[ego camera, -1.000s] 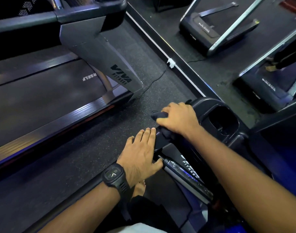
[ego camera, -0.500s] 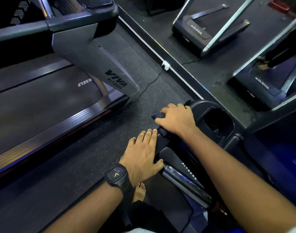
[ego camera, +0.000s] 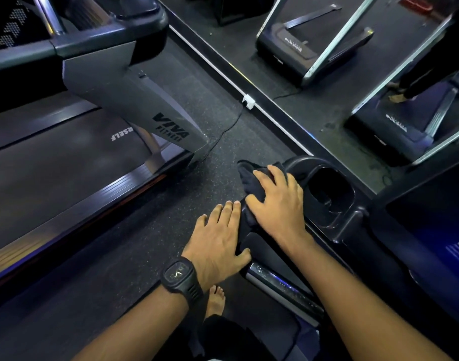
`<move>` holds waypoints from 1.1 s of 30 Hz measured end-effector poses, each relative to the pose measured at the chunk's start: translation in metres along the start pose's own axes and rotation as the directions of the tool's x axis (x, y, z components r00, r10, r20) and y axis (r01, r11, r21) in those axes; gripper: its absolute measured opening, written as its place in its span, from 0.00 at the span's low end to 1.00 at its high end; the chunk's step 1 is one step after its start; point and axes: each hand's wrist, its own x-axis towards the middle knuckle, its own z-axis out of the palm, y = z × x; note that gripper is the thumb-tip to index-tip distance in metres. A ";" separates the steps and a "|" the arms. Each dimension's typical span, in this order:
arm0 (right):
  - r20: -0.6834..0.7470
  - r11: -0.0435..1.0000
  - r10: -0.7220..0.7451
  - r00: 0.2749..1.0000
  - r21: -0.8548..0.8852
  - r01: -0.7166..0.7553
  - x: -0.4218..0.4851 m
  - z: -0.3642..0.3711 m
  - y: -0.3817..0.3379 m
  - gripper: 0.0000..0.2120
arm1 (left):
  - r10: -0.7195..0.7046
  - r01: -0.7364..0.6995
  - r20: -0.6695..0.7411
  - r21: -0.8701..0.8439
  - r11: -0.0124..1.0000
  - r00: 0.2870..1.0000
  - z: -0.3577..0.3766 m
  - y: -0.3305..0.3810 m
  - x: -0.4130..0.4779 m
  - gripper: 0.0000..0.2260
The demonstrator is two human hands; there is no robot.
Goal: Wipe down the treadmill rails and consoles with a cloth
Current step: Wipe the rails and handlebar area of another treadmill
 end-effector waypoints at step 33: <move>-0.073 0.987 -0.154 0.985 0.025 0.156 -0.057 0.017 -0.043 0.31 | -0.097 0.097 0.012 -0.033 0.995 0.995 0.005 -0.021 -0.035 0.43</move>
